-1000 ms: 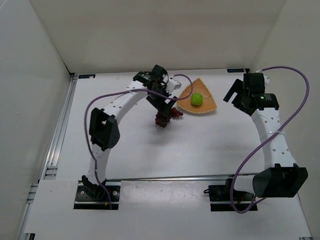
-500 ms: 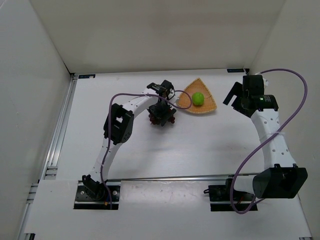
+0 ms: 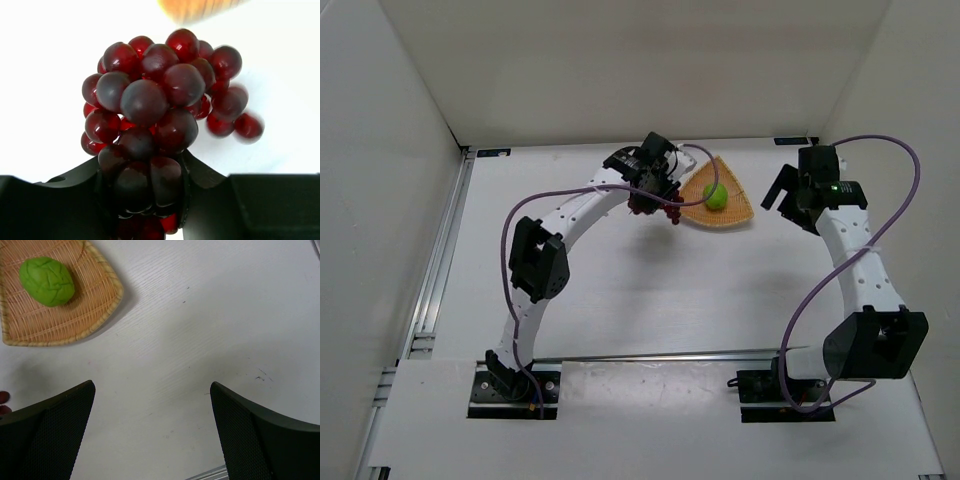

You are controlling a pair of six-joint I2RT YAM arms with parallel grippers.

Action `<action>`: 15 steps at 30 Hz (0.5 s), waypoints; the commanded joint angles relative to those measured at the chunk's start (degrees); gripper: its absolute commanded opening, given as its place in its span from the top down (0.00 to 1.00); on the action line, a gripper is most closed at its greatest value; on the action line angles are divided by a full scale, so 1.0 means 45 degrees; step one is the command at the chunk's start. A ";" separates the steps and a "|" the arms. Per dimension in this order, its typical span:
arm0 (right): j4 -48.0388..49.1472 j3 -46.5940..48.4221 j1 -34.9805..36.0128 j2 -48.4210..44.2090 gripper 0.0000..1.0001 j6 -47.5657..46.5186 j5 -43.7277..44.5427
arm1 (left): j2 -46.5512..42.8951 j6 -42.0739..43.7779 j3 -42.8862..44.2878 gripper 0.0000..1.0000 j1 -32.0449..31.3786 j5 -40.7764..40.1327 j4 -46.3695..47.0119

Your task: Place and organize the fake fruits in the fruit bowl

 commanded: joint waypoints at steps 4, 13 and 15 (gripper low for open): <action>0.0224 0.0498 -0.0179 0.0255 0.00 -0.0243 -0.0271 | 0.0390 0.0138 0.2544 0.58 -0.0502 -0.0371 0.2881; -0.0282 0.0987 -0.0590 0.0509 0.00 -0.0653 -0.0253 | 0.3654 -0.1524 0.5421 0.51 -0.0502 0.0623 0.5945; -0.0419 0.1104 -0.0881 0.0509 0.00 -0.0906 -0.0136 | 0.4182 -0.1700 0.5928 0.48 -0.0502 0.0955 0.6454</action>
